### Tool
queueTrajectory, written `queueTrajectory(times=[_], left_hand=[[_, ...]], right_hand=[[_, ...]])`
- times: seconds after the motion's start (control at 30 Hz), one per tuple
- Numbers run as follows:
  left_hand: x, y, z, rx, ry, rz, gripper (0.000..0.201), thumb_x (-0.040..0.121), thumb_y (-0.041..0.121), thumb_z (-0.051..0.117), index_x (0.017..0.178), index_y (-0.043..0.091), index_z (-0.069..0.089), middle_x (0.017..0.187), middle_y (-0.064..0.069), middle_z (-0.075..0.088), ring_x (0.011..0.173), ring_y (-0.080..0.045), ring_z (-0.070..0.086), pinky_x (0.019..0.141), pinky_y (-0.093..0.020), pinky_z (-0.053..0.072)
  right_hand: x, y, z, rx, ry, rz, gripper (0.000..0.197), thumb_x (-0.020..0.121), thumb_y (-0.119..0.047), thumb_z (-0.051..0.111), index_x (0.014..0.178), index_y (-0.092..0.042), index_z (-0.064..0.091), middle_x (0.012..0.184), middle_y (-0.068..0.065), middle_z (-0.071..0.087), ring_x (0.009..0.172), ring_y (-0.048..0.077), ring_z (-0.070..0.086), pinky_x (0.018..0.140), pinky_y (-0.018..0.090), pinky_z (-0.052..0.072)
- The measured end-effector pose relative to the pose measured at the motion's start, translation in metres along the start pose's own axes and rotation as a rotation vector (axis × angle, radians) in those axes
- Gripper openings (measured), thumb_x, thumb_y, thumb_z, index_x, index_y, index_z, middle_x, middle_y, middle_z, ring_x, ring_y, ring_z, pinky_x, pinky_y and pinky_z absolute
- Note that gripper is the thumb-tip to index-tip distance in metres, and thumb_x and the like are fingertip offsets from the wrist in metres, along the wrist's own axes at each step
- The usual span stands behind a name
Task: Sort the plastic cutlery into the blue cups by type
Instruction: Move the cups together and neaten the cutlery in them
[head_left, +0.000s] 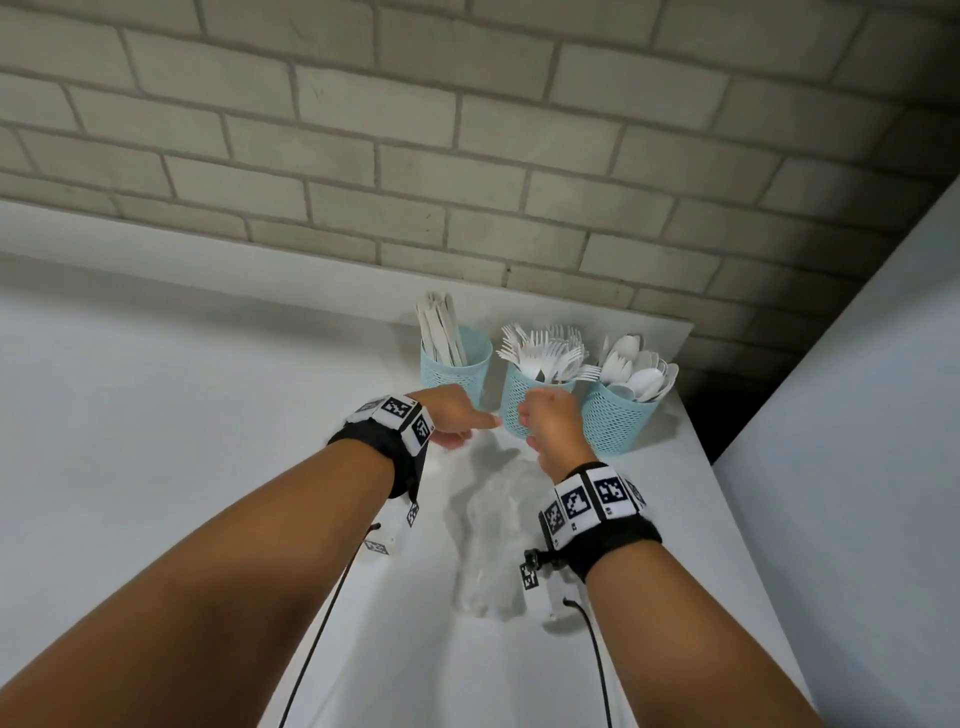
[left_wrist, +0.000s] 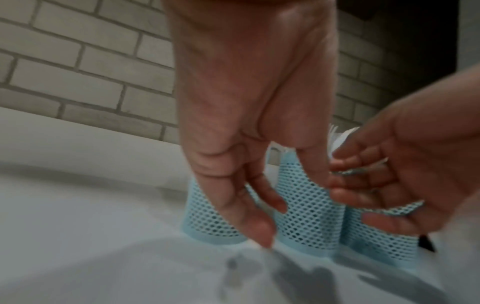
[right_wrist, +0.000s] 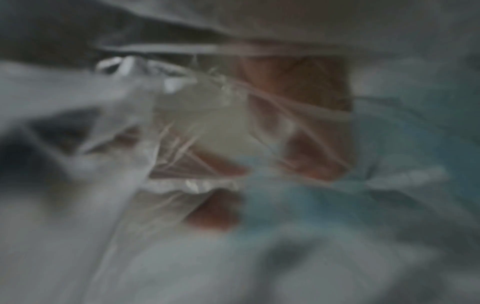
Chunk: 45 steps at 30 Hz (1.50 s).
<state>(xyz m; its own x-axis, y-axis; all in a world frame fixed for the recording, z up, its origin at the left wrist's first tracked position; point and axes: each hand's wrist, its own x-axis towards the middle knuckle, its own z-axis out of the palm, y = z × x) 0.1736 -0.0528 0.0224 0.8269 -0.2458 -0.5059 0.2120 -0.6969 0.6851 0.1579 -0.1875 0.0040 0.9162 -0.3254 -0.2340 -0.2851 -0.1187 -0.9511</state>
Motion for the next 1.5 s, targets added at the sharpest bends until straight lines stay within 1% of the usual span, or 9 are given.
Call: queueTrajectory(times=[0.2, 0.33, 0.53, 0.73, 0.9, 1.03, 1.13, 1.4, 1.5], left_hand=[[-0.017, 0.026, 0.031, 0.092, -0.405, -0.017, 0.058, 0.092, 0.015, 0.055, 0.144, 0.021, 0.029, 0.138, -0.007, 0.045, 0.121, -0.020, 0.045, 0.100, -0.035, 0.040], [-0.011, 0.025, 0.037, 0.045, -0.505, -0.024, 0.061, 0.093, 0.011, 0.050, 0.146, 0.024, 0.023, 0.142, -0.009, 0.039, 0.111, -0.025, 0.045, 0.096, -0.041, 0.041], [0.001, 0.013, 0.044, 0.022, -0.778, 0.020, 0.037, 0.092, 0.000, 0.047, 0.113, 0.031, 0.046, 0.095, -0.001, 0.053, 0.077, -0.011, 0.050, 0.072, -0.021, 0.048], [0.007, 0.002, 0.041, -0.010, -0.658, 0.042, 0.046, 0.091, -0.008, 0.045, 0.124, 0.023, 0.046, 0.098, 0.000, 0.059, 0.084, -0.012, 0.056, 0.071, -0.018, 0.051], [0.005, -0.012, 0.025, -0.014, -0.583, -0.024, 0.044, 0.090, -0.007, 0.050, 0.125, 0.020, 0.047, 0.098, -0.001, 0.060, 0.088, -0.015, 0.056, 0.088, -0.028, 0.046], [-0.001, -0.016, 0.020, 0.137, -0.509, -0.043, 0.045, 0.090, -0.008, 0.050, 0.130, 0.013, 0.047, 0.090, 0.002, 0.059, 0.077, -0.012, 0.057, 0.066, -0.017, 0.052], [0.000, -0.017, 0.017, 0.315, -0.426, -0.003, 0.047, 0.086, -0.006, 0.053, 0.129, 0.015, 0.050, 0.097, -0.001, 0.060, 0.081, -0.015, 0.057, 0.069, -0.018, 0.050], [0.017, 0.006, 0.011, 0.139, -0.144, 0.047, 0.039, 0.086, 0.000, 0.056, 0.124, 0.006, 0.055, 0.099, -0.006, 0.055, 0.085, -0.014, 0.057, 0.073, -0.018, 0.050], [0.032, 0.009, 0.019, 0.063, 0.031, 0.130, 0.055, 0.086, 0.010, 0.059, 0.136, 0.000, 0.039, 0.123, -0.014, 0.052, 0.110, -0.024, 0.055, 0.095, -0.032, 0.049]], right_hand=[[0.004, 0.010, -0.011, 0.234, 0.186, 0.065, 0.030, 0.087, -0.016, 0.058, 0.110, 0.002, 0.052, 0.088, 0.009, 0.054, 0.074, 0.018, 0.050, 0.062, 0.027, 0.039], [0.012, 0.005, -0.014, 0.193, 0.204, 0.005, 0.076, 0.075, -0.028, 0.076, 0.135, -0.008, 0.034, 0.128, 0.007, 0.047, 0.118, 0.024, 0.048, 0.098, 0.037, 0.042], [0.023, -0.001, -0.012, 0.157, 0.206, -0.030, 0.099, 0.076, -0.032, 0.076, 0.148, -0.007, 0.013, 0.151, 0.009, 0.025, 0.139, 0.025, 0.027, 0.114, 0.042, 0.028], [0.033, 0.001, -0.011, 0.132, 0.188, -0.029, 0.097, 0.075, -0.034, 0.075, 0.148, -0.009, 0.015, 0.151, 0.008, 0.027, 0.138, 0.025, 0.029, 0.113, 0.043, 0.029], [0.038, -0.003, -0.022, 0.174, 0.092, 0.024, 0.088, 0.073, -0.030, 0.078, 0.142, -0.009, 0.028, 0.141, 0.004, 0.045, 0.126, 0.022, 0.046, 0.104, 0.037, 0.039], [0.037, -0.011, -0.035, 0.208, -0.034, 0.098, 0.072, 0.080, -0.029, 0.073, 0.136, -0.007, 0.035, 0.132, -0.002, 0.052, 0.108, 0.015, 0.049, 0.087, 0.030, 0.037], [0.033, -0.020, -0.043, 0.219, -0.104, 0.118, 0.072, 0.082, -0.029, 0.071, 0.138, -0.005, 0.034, 0.135, 0.003, 0.050, 0.109, 0.016, 0.048, 0.081, 0.028, 0.037], [0.032, -0.018, -0.034, 0.045, 0.021, -0.221, 0.100, 0.070, -0.029, 0.081, 0.148, -0.018, 0.019, 0.151, 0.005, 0.031, 0.136, 0.022, 0.034, 0.112, 0.043, 0.032], [0.037, -0.020, -0.027, -0.085, 0.018, -0.348, 0.118, 0.067, -0.026, 0.084, 0.150, -0.021, 0.001, 0.157, 0.005, 0.013, 0.143, 0.020, 0.019, 0.116, 0.038, 0.022]])
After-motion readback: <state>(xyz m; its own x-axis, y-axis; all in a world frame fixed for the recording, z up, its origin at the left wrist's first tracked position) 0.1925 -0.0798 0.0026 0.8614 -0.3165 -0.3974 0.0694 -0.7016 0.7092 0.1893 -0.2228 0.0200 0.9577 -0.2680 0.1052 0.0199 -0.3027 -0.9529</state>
